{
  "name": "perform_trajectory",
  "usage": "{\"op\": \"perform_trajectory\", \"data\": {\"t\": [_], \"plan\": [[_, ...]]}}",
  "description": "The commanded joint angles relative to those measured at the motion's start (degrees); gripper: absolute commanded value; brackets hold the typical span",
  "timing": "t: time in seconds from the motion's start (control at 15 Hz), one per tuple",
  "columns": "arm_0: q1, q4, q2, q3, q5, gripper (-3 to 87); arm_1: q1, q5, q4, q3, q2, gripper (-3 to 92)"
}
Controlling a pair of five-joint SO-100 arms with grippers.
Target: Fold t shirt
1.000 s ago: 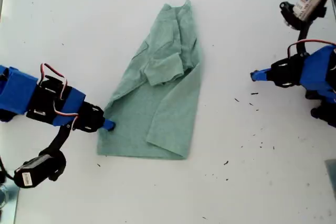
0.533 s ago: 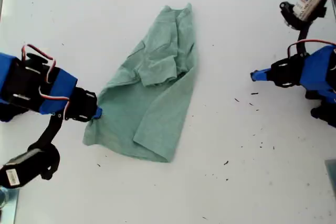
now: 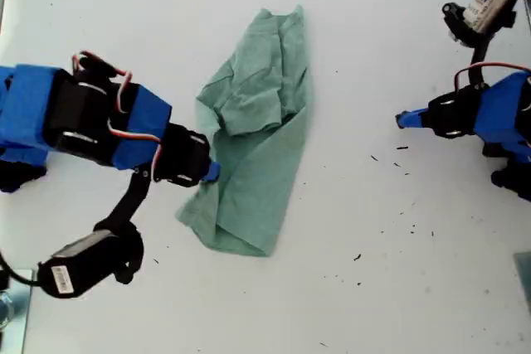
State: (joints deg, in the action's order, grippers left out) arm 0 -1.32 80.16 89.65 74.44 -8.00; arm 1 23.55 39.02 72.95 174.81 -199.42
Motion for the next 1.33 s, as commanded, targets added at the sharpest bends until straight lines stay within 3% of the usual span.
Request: {"op": "perform_trajectory", "data": {"t": [0.0,0.27,0.53,0.67,0.8,0.87,0.93,1.13,1.27], "plan": [[-2.99,-4.31,-5.1,-6.42,-0.7,21.0,0.0,-0.7,0.53,1.93,-0.97,2.5],[-3.87,-17.67,-22.32,-11.16,-2.9,24.7,-0.09,-0.7,0.53,1.93,-0.97,2.5],[-6.5,-20.57,-14.41,-19.25,-2.02,22.4,-0.18,-0.79,0.7,1.93,-0.97,2.5],[-6.24,-18.72,-6.24,-18.37,-2.29,20.9,-0.09,-0.7,0.7,1.93,-0.97,2.5],[-3.96,-8.44,-0.26,-15.38,-1.49,21.9,-0.26,-0.79,0.7,1.93,-0.97,2.5],[-2.2,-2.81,3.78,-10.46,-1.49,21.7,-0.35,-0.79,0.7,1.93,-0.97,2.5],[-0.26,-1.67,10.81,0.7,-1.41,20.4,-0.35,-0.79,0.7,1.93,-0.97,2.5],[6.24,-11.34,41.4,46.41,-0.97,7.4,-0.35,-0.79,0.7,1.93,-0.97,2.5],[7.47,-11.25,56.6,68.03,4.39,4.0,-0.26,-0.79,0.7,1.93,-0.97,2.5]]}}
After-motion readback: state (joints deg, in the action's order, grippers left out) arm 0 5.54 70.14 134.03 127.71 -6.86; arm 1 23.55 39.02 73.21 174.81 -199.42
